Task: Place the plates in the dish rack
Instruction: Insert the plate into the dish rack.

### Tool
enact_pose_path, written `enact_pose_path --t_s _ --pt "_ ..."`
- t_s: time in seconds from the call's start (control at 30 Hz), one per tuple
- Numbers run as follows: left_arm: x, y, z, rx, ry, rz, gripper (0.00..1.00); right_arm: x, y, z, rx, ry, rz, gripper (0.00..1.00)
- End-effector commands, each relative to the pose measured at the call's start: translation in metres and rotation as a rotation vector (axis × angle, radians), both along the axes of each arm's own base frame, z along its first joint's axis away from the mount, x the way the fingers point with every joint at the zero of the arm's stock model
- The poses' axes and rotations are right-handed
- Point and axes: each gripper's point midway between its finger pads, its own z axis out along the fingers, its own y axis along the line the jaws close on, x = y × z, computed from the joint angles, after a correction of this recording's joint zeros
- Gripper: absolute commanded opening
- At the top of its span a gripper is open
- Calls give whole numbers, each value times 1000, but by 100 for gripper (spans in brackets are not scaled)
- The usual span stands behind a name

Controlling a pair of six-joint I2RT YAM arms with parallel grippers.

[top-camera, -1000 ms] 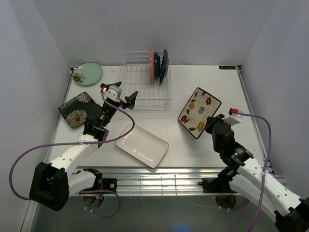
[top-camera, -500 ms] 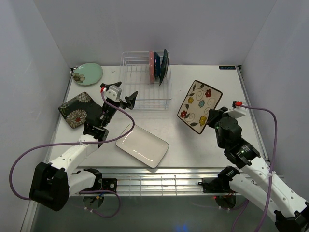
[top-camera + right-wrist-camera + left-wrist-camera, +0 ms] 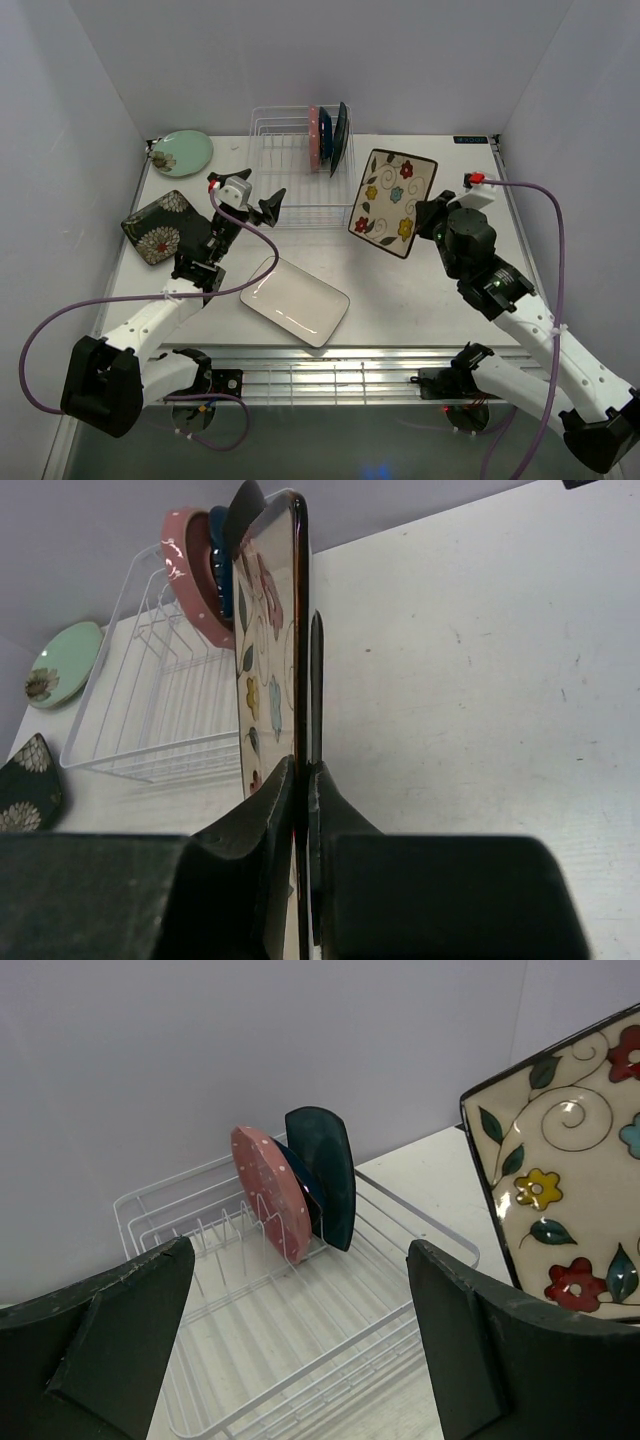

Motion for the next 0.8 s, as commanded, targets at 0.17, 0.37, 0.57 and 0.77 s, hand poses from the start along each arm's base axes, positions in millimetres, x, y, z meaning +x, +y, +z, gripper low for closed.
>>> enact_pose_path --t_s 0.17,0.37,0.57,0.77 --pt "2 11 11 -36 -11 56 98 25 44 147 204 -313 114 8" --pt "16 18 8 -63 33 124 98 53 77 169 169 -307 165 8" --pt "39 45 -2 -109 119 239 98 84 109 191 138 -318 199 8" --pt "66 76 -11 -226 249 241 98 128 148 187 55 -249 227 8"
